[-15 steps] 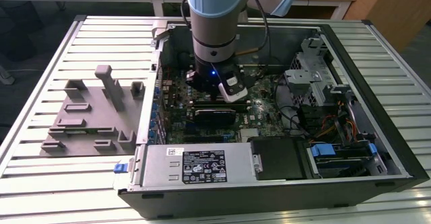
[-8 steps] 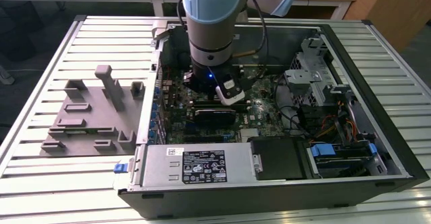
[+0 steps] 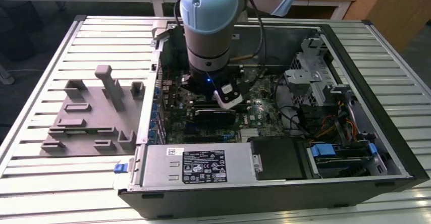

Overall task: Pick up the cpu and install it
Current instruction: 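Install the second cpu locking lever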

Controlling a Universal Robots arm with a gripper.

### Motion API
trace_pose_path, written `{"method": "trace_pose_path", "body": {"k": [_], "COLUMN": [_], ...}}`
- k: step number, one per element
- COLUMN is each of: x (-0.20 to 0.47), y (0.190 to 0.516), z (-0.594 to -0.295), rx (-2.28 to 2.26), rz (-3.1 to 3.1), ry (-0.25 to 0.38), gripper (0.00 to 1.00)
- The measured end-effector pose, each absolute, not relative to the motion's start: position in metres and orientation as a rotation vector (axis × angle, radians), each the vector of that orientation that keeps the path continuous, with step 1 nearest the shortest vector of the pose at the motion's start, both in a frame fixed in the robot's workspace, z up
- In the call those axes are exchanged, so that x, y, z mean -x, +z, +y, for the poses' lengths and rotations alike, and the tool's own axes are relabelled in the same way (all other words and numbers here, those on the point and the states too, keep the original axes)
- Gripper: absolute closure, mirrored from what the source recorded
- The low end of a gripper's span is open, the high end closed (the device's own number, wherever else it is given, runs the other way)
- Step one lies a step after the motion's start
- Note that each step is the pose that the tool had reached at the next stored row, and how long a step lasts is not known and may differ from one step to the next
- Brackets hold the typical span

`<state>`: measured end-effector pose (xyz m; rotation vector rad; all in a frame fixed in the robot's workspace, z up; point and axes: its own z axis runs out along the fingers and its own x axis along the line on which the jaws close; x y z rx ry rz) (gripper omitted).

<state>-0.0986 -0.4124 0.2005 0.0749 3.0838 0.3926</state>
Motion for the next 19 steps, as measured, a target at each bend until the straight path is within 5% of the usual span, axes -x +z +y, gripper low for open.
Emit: {"method": "trace_pose_path", "body": {"k": [19], "x": [0.103], "y": [0.189], "z": [-0.413], "rx": [-0.038], "rz": [3.080], "ry": [0.456], "gripper": [0.89]}}
